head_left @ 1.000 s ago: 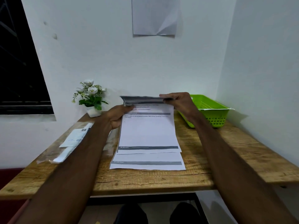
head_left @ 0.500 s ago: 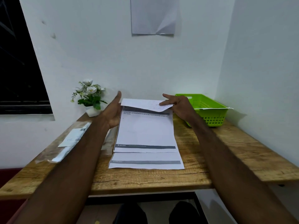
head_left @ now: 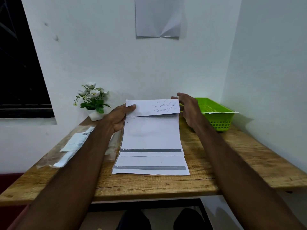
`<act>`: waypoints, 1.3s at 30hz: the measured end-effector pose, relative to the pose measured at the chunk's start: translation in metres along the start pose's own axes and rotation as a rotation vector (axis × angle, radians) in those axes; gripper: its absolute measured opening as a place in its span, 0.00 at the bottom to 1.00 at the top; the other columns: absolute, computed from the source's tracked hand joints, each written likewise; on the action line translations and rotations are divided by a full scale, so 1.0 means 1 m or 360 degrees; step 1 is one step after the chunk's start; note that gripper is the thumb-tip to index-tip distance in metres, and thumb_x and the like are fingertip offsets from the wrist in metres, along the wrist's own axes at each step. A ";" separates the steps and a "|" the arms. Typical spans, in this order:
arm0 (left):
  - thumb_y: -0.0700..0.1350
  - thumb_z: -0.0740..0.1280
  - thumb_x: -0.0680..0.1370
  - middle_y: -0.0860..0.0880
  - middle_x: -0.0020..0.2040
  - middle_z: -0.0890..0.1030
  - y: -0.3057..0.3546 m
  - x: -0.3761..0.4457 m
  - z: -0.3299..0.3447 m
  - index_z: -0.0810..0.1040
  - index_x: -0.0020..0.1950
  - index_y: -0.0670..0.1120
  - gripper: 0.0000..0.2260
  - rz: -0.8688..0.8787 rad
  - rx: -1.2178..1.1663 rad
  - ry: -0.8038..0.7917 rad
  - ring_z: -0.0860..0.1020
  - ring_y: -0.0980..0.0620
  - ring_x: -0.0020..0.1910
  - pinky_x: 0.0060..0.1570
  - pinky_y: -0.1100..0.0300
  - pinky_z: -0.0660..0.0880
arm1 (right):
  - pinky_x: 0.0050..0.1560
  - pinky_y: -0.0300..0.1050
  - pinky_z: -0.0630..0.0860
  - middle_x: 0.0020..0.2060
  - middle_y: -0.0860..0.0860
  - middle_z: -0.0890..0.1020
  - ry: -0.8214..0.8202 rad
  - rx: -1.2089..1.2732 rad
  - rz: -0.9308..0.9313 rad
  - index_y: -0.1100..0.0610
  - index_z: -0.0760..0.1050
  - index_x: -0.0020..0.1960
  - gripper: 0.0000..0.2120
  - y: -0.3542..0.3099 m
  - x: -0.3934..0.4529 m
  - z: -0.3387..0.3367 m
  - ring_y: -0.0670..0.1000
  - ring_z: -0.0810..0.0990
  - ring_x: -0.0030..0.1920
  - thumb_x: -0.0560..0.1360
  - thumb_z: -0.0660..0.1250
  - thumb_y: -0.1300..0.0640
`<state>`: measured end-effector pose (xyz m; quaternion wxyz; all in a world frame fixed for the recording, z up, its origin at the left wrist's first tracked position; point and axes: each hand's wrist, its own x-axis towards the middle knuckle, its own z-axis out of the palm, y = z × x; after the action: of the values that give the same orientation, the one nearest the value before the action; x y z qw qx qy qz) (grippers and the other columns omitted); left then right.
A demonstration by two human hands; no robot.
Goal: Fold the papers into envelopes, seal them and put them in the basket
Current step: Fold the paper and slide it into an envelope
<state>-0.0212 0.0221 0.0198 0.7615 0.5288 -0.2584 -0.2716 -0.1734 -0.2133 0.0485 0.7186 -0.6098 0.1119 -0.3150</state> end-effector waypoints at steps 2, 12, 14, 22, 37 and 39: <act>0.42 0.65 0.83 0.42 0.60 0.85 0.001 0.001 -0.001 0.79 0.65 0.42 0.12 0.0002 -0.0007 -0.0018 0.86 0.46 0.52 0.46 0.50 0.84 | 0.46 0.48 0.83 0.54 0.54 0.87 -0.0054 -0.0085 -0.0006 0.54 0.83 0.56 0.12 0.005 0.003 -0.001 0.55 0.86 0.52 0.74 0.75 0.52; 0.41 0.74 0.74 0.39 0.61 0.84 -0.001 0.004 -0.001 0.81 0.64 0.40 0.19 0.0022 0.0126 -0.0054 0.85 0.42 0.56 0.47 0.47 0.83 | 0.64 0.57 0.79 0.54 0.62 0.86 -0.0297 -0.0143 -0.0115 0.67 0.83 0.57 0.16 0.022 0.006 0.000 0.63 0.84 0.58 0.71 0.77 0.68; 0.39 0.73 0.76 0.39 0.61 0.84 -0.002 0.006 -0.003 0.81 0.64 0.40 0.17 0.0023 0.0124 -0.0027 0.85 0.42 0.55 0.46 0.48 0.83 | 0.62 0.54 0.80 0.53 0.61 0.86 -0.0302 -0.0144 -0.0107 0.64 0.84 0.55 0.13 0.023 0.006 -0.001 0.61 0.85 0.56 0.71 0.77 0.68; 0.40 0.75 0.72 0.40 0.61 0.84 0.001 0.000 -0.002 0.80 0.66 0.40 0.21 -0.0036 0.0229 -0.0075 0.85 0.43 0.56 0.49 0.49 0.83 | 0.51 0.49 0.84 0.50 0.57 0.87 -0.0393 -0.0153 -0.0031 0.60 0.85 0.53 0.10 0.022 0.004 -0.005 0.54 0.86 0.48 0.73 0.76 0.67; 0.44 0.62 0.85 0.41 0.41 0.87 0.011 -0.009 0.000 0.79 0.55 0.38 0.10 -0.0393 0.0149 0.0219 0.87 0.45 0.36 0.31 0.50 0.83 | 0.52 0.38 0.80 0.52 0.53 0.88 -0.0398 -0.0367 -0.0370 0.61 0.85 0.58 0.13 0.003 -0.007 0.000 0.49 0.86 0.55 0.74 0.75 0.63; 0.45 0.60 0.86 0.42 0.40 0.87 0.012 -0.007 -0.001 0.79 0.53 0.39 0.12 -0.0326 0.0101 0.0247 0.87 0.46 0.35 0.30 0.52 0.83 | 0.50 0.35 0.78 0.52 0.51 0.88 -0.0410 -0.0530 -0.0432 0.60 0.85 0.58 0.12 0.001 -0.009 0.000 0.44 0.85 0.53 0.76 0.74 0.63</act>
<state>-0.0240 0.0316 0.0301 0.7302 0.5957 -0.1519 -0.2979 -0.1803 -0.2079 0.0456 0.5677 -0.7644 -0.0132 -0.3055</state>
